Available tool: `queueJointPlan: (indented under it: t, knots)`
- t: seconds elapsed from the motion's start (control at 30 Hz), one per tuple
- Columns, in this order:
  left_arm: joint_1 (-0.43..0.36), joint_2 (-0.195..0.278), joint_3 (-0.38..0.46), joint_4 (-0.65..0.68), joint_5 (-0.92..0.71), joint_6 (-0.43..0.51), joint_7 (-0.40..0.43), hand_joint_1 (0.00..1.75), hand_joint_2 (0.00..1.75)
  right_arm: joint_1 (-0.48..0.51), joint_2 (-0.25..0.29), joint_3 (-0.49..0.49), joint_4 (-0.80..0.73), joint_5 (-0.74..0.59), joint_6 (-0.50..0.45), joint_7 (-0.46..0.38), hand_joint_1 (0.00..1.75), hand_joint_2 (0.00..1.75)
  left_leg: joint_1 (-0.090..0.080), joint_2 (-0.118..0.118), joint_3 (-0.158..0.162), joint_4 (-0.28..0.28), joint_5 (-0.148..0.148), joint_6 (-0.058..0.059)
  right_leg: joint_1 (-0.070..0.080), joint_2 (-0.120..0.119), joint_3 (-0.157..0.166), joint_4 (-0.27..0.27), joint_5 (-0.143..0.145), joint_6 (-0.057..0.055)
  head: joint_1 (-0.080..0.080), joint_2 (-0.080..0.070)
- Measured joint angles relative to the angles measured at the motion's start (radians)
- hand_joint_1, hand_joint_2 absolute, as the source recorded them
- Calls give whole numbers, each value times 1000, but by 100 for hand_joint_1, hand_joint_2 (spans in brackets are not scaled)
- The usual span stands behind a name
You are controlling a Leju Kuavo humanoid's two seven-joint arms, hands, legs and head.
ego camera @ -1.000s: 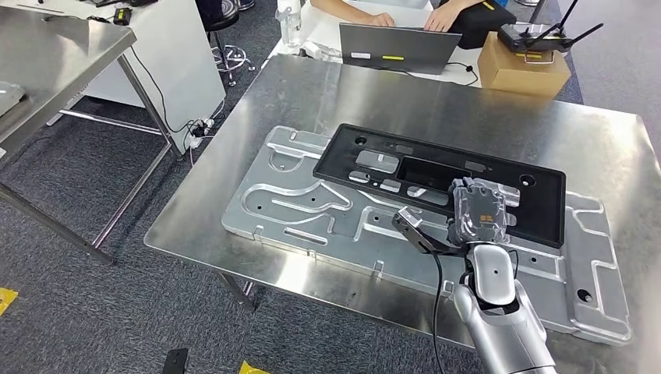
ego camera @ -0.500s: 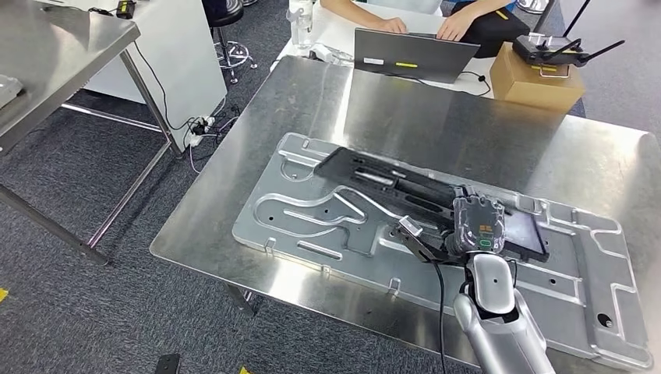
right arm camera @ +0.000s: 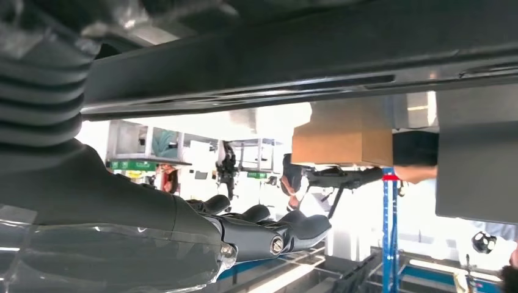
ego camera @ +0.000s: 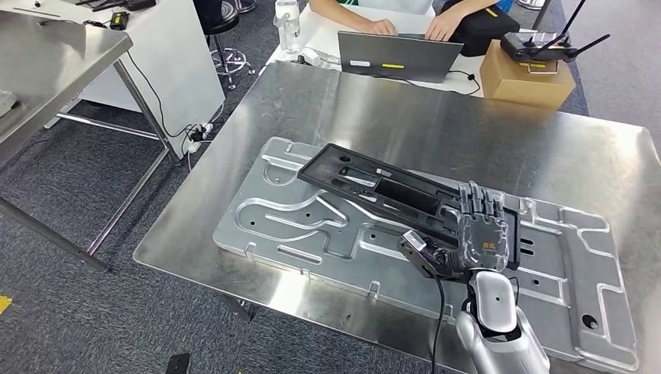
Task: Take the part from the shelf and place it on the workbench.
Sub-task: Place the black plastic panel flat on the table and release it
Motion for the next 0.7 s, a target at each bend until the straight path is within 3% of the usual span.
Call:
queueJointPlan:
  t: [0.1,0.23,0.3,0.4,0.43,0.47,0.5,0.53,0.6,0.63,0.7]
  knots:
    - [-2,-1,0,-1,2,-1,-2,0,0,5,0,-4,-10,0,-2,0,0,0,-3,-1,94,-183,76,10,4,2,-6,11,1,4,0,0]
    - [-2,-5,0,-2,7,-2,-4,0,0,15,-2,-12,-22,0,-5,0,0,0,-6,0,100,-219,100,29,4,4,-14,12,12,29,0,0]
    - [-2,-8,1,-4,12,-3,-5,0,0,23,-4,-17,-29,0,-7,-2,0,0,-3,3,89,-229,118,44,0,4,-29,48,-30,40,2,0]
    - [-2,-11,1,-7,16,-4,-4,0,0,31,-6,-21,-38,1,-10,-6,0,0,-2,5,60,-231,143,52,-5,3,-78,209,-155,53,4,0]
    - [-1,-12,1,-7,17,-4,-3,0,0,34,-5,-21,-41,1,-10,-8,0,0,-2,6,48,-230,150,51,-6,3,-85,252,-174,56,4,0]
    - [-1,-13,1,-7,19,-3,-2,0,0,37,-4,-21,-45,2,-10,-10,0,0,-2,6,37,-228,157,49,-7,3,-75,265,-173,57,4,0]
    - [-2,-14,1,-7,21,-3,-1,0,0,38,-3,-20,-49,3,-10,-11,0,0,-2,6,26,-227,165,48,-8,2,-47,241,-155,57,4,0]
    - [-2,-16,1,-7,24,-2,0,0,0,38,-1,-20,-55,4,-9,-12,0,0,-2,6,17,-226,171,45,-8,2,0,182,-127,55,4,0]
    - [-4,-20,1,-7,28,1,1,0,0,34,2,-19,-69,5,-9,-13,0,0,-3,5,6,-224,185,36,-4,3,96,41,-100,46,3,0]
    - [-4,-21,1,-8,29,2,1,0,0,33,3,-18,-74,6,-9,-13,0,0,-4,4,4,-225,192,30,-1,3,124,-5,-96,40,3,0]
    - [-4,-24,1,-8,32,3,1,0,0,31,5,-16,-80,7,-8,-14,0,0,-3,4,2,-231,208,17,6,4,130,-29,-90,29,3,0]
